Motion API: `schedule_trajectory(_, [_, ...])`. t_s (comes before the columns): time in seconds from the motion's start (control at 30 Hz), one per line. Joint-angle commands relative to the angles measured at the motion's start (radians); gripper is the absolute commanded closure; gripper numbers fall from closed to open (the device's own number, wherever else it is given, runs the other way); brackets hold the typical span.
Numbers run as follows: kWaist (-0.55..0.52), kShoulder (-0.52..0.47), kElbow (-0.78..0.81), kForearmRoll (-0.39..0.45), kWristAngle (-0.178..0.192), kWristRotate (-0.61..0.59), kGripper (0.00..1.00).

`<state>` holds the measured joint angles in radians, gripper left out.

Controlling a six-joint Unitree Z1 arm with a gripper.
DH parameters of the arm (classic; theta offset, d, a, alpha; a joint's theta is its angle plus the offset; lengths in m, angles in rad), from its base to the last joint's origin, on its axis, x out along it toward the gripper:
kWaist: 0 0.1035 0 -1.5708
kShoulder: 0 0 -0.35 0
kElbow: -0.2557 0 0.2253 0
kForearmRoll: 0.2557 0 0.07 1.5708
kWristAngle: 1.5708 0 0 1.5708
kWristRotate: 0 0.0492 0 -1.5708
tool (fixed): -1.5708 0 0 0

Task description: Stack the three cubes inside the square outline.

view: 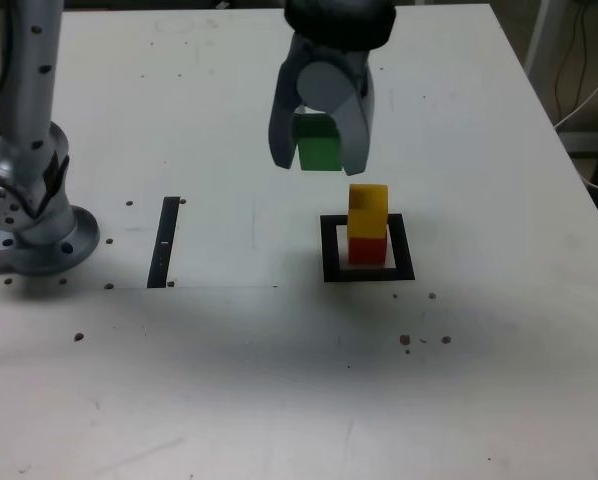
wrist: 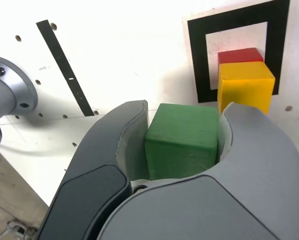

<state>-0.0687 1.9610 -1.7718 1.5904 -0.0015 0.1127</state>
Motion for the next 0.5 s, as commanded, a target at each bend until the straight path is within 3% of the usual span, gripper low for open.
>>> schedule_trajectory(0.0, [-0.002, 0.033, -0.043, 0.018, -0.008, -0.006, 0.67])
schedule_trajectory(0.47, [0.0, 0.131, -0.142, 0.031, -0.012, -0.006, 0.67])
